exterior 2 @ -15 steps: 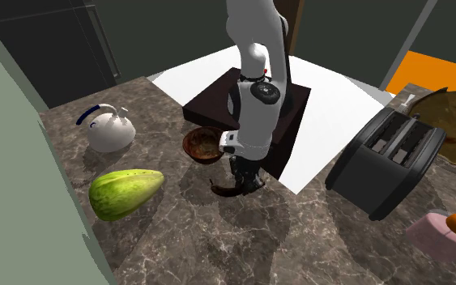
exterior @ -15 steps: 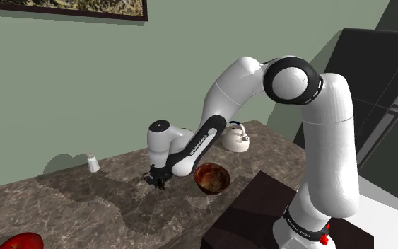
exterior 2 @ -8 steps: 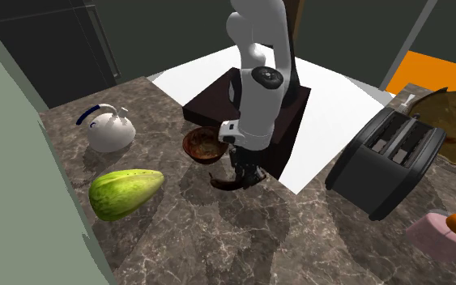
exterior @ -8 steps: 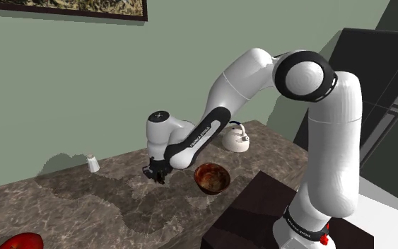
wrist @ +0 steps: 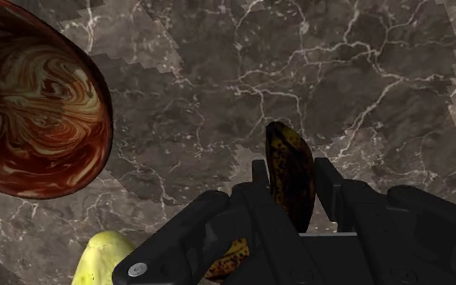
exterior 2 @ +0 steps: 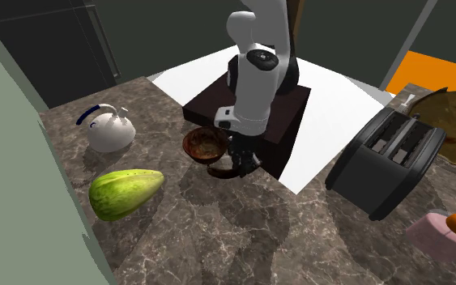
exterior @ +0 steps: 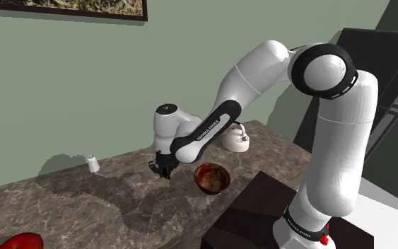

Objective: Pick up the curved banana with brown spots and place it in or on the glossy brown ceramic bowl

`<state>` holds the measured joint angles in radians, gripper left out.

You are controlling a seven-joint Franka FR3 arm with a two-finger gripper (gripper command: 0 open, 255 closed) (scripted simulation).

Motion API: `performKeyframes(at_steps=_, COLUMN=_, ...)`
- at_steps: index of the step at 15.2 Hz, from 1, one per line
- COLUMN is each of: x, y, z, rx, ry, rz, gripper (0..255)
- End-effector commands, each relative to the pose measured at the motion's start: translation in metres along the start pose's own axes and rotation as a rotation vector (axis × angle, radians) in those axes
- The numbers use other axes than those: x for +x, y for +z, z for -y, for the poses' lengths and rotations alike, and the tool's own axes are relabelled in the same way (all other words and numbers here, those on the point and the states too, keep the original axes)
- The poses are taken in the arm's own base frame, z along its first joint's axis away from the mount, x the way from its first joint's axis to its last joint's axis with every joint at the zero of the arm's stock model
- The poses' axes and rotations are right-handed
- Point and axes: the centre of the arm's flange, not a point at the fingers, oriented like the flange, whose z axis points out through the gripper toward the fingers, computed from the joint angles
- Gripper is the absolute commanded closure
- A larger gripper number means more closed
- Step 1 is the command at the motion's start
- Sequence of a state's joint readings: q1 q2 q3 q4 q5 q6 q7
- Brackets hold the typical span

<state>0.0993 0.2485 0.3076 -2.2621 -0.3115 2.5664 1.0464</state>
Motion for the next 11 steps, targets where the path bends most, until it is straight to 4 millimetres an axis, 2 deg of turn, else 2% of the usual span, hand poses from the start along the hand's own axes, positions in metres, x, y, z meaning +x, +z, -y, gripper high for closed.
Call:
performKeyframes(at_steps=1, x=-0.007, y=-0.001, z=-0.026, rx=0.000, ry=0.000, rz=0.000, gripper=255)
performKeyframes(at_steps=11, x=-0.039, y=-0.003, z=-0.154, rx=0.000, ry=0.000, rz=0.000, gripper=255)
